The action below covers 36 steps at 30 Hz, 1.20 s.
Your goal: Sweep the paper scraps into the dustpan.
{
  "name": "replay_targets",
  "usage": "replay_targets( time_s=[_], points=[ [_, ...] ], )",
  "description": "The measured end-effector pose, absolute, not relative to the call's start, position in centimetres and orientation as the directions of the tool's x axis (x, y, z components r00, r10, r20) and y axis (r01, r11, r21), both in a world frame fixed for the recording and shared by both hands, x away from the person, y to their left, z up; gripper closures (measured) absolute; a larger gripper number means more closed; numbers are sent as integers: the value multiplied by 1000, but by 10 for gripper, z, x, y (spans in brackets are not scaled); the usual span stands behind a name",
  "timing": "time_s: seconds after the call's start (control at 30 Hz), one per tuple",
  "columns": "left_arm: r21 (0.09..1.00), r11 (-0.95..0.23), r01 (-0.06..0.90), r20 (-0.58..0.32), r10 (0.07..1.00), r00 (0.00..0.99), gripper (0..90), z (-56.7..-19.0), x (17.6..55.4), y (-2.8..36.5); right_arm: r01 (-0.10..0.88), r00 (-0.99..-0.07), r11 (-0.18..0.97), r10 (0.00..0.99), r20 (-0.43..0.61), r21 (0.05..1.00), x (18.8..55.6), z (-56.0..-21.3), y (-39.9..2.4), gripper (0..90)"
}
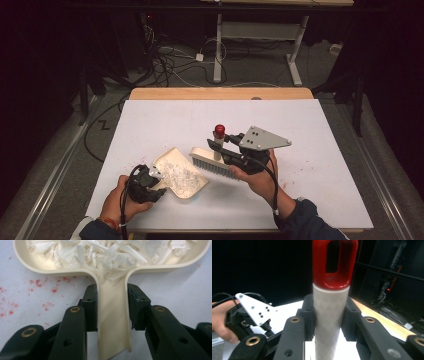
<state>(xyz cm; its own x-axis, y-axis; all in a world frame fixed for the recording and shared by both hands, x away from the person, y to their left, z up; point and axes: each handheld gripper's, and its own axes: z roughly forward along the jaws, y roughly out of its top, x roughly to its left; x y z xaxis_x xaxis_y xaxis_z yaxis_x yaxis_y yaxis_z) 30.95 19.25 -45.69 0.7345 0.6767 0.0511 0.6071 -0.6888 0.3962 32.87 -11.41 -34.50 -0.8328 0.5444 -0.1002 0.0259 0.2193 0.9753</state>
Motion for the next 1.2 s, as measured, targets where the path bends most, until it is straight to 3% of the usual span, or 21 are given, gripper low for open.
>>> replay_targets(
  time_s=[0.33,0.5,0.97,1.2],
  points=[
    [394,-687,611,45,678,734,631,-457,310,193,20,-759,235,636,-138,972,342,-356,-114,700],
    [392,-687,611,47,679,733,631,-457,310,192,6,-695,322,682,-228,947,350,-377,-98,700],
    [394,-686,612,42,678,734,632,-457,311,193,6,-816,328,548,-185,945,332,-376,-50,700],
    [395,-683,615,41,682,730,633,-457,310,193,40,-825,233,556,-100,972,339,-357,-63,700]
  ],
)
